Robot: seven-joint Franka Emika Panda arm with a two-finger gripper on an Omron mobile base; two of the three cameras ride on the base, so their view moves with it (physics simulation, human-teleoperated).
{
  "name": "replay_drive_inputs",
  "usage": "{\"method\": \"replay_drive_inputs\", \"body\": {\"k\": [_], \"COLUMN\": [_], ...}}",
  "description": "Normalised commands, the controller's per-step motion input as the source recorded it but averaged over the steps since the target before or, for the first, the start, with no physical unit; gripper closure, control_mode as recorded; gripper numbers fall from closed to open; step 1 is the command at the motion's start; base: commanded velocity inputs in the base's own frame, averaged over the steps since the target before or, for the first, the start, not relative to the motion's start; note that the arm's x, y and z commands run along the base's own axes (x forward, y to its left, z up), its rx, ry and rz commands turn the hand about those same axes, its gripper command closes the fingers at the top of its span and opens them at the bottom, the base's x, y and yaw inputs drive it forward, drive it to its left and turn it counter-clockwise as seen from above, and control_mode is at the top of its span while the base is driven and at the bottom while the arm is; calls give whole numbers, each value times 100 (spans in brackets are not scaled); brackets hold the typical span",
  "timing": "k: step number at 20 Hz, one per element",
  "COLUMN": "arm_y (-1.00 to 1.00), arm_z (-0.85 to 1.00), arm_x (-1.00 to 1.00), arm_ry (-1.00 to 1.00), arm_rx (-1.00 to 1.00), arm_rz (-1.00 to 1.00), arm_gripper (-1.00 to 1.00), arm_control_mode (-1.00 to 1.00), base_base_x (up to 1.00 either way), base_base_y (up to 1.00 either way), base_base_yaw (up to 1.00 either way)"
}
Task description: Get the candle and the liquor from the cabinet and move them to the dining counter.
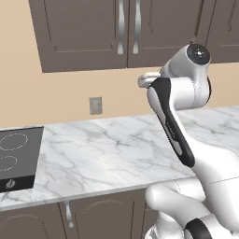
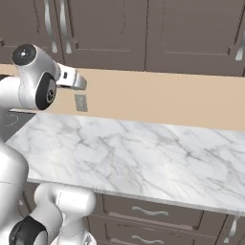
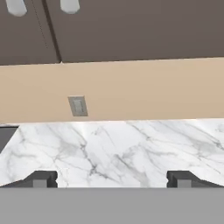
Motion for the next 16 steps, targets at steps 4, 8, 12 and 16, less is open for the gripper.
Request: {"method": "replay_drive_inputs", "body": {"k": [4,8,12,16], "arm_y": [4,14,12,8], "arm_z": [43,46,54,63], "arm_x": [11,15,17,16], "arm_ry": [-23,-18,-10,0], "arm_rx": [0,0,0,0], "arm_rz": [-10,-15,-11,-6], "arm_gripper": [-100,-100,-100,-100], "arm_control_mode": [-100,-100,-100,-100], "base_base_x": [0,0,0,0], "base_base_y": [0,0,0,0], "base_base_yaw": [0,0,0,0]}}
